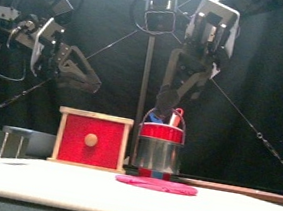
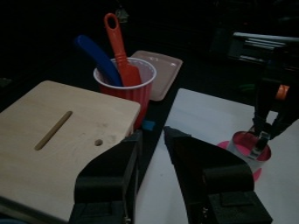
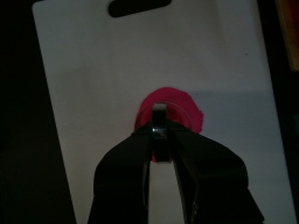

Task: Get the cutter from the drawer then cut the dough then place the extra dough in the bowl
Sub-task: Cut the dough

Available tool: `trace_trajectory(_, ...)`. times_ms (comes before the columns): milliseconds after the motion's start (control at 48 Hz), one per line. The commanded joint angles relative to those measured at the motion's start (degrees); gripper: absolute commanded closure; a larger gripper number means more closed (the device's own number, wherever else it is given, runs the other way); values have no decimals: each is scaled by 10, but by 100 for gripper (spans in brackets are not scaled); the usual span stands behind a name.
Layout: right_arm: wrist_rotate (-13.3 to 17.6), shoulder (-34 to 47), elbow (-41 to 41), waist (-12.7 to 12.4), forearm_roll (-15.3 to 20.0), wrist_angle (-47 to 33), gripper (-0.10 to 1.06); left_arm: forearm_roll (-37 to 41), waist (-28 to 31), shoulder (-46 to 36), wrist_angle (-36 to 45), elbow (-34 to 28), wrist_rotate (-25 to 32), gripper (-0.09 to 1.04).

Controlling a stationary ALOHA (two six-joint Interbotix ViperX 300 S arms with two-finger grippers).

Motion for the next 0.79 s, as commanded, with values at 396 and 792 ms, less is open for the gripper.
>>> trace_trajectory(396, -1, 5, -1, -4, -4, 1, 43, -2, 1, -2, -2, -8, 0, 26)
trace_trajectory(792, 0, 10, -2, -6, -15, 0, 10, -2, 1, -2, -2, -9, 0, 26)
